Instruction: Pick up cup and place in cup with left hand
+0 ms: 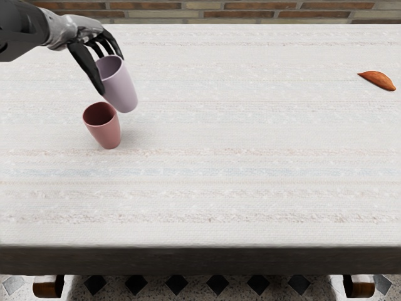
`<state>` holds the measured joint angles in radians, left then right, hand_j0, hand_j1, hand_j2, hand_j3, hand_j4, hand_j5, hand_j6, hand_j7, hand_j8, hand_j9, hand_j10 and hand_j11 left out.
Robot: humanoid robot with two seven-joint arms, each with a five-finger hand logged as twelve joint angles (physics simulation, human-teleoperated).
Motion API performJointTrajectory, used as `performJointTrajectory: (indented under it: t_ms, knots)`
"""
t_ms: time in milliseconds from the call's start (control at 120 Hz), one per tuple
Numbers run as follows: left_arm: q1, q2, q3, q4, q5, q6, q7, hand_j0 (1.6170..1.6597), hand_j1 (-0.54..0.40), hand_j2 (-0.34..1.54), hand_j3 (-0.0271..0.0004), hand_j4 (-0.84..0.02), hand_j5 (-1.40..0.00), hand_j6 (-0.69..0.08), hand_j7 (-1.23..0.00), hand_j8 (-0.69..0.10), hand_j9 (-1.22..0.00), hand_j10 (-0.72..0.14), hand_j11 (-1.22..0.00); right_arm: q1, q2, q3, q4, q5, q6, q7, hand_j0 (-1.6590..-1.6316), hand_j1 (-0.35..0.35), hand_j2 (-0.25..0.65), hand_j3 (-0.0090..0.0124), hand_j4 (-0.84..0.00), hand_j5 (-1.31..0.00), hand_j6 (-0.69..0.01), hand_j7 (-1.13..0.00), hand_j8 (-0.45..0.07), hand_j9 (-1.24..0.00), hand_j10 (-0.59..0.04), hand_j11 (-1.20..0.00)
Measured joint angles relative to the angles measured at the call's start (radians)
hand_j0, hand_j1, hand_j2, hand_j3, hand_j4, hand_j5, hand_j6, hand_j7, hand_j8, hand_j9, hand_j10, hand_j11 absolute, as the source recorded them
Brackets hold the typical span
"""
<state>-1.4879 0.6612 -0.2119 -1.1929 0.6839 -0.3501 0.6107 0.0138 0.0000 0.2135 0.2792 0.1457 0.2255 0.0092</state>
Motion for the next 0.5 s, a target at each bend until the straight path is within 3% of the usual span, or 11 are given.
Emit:
performJointTrajectory:
  t_ms: [250,500]
  knots:
    - [0.000,0.014,0.001,0.062,0.008,-0.015,0.000,1.6549,-0.121,0.40,0.0000,-0.491,-0.85,-0.315,-0.83,-0.342,-0.85,-0.547,-0.84,0.000,0.000,0.000,0.000,0.000,0.000,0.000,-1.6581,-0.349,0.000,0.0000,0.000,0.00,0.001,0.00,0.001,0.00,0.000,0.00]
    - [-0.001,0.035,0.025,0.077,0.014,-0.074,0.000,1.6554,-0.134,0.47,0.0000,-0.519,-0.84,-0.338,-0.82,-0.360,-0.84,-0.560,-0.83,0.000,0.000,0.000,0.000,0.000,0.000,0.000,-1.6581,-0.349,0.000,0.0000,0.000,0.00,0.001,0.00,0.000,0.00,0.000,0.00]
